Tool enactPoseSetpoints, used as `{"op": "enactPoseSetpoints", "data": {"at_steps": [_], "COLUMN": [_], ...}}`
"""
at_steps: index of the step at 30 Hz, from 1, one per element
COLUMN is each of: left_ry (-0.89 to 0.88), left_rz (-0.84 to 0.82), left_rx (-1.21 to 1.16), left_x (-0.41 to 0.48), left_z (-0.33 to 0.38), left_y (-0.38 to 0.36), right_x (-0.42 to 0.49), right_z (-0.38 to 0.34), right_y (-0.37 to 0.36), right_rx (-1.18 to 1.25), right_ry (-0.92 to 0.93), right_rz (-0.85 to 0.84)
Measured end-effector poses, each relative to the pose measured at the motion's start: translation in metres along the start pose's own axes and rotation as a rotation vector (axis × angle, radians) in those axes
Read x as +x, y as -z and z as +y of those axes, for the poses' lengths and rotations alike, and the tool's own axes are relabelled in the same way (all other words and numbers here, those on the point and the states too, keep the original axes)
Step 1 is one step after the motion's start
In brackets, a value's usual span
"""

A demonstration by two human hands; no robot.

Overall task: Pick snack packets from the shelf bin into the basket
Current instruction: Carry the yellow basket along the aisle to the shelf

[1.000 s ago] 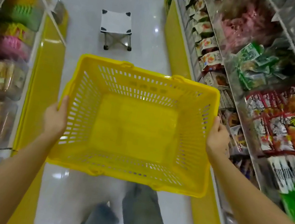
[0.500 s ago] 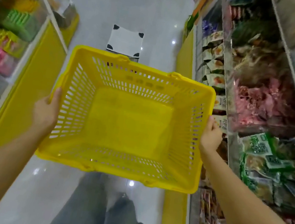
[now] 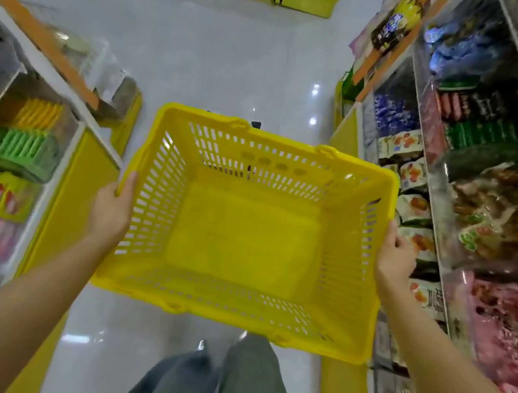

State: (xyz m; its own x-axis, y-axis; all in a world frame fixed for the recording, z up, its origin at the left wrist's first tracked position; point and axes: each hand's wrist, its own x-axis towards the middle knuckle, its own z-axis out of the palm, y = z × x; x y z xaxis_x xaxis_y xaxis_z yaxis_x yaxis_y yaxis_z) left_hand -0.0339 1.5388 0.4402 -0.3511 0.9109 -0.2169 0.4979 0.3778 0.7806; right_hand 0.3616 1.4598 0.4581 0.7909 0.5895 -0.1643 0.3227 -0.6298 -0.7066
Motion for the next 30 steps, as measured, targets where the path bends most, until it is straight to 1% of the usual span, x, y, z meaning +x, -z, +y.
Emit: {"op": "enactPoseSetpoints", "data": {"at_steps": [5,10,13,16,20,24,27,30], "left_ry": [-0.04,-0.067,-0.095,-0.08,-0.112,-0.159,-0.205,-0.251], "left_rz": [-0.015,0.048,0.063,0.069,0.021,-0.061,-0.161,-0.228], "left_rx": [-0.043,0.006,0.019,-0.002,-0.004,0.027,0.047,0.103], "left_x": [0.091,0.181,0.228,0.277,0.344,0.413,0.45,0.476], "left_z": [0.061,0.121,0.151,0.17,0.191,0.215,0.227,0.247], "left_y": [-0.043,-0.078,-0.095,-0.109,-0.123,-0.142,-0.163,-0.189], "right_x": [0.078,0.165,0.209,0.244,0.27,0.282,0.279,0.273], "right_z": [-0.053,-0.121,-0.157,-0.189,-0.22,-0.23,-0.228,-0.22], "right_y": [-0.033,-0.068,-0.089,-0.111,-0.145,-0.175,-0.188,-0.195], "right_rx": [0.044,0.068,0.088,0.078,0.068,0.03,0.087,0.127], "right_ry": [-0.06,-0.01,0.006,0.011,0.025,-0.062,-0.105,-0.202], "right_rz": [0.02,0.016,0.048,0.086,0.153,0.224,0.296,0.337]}}
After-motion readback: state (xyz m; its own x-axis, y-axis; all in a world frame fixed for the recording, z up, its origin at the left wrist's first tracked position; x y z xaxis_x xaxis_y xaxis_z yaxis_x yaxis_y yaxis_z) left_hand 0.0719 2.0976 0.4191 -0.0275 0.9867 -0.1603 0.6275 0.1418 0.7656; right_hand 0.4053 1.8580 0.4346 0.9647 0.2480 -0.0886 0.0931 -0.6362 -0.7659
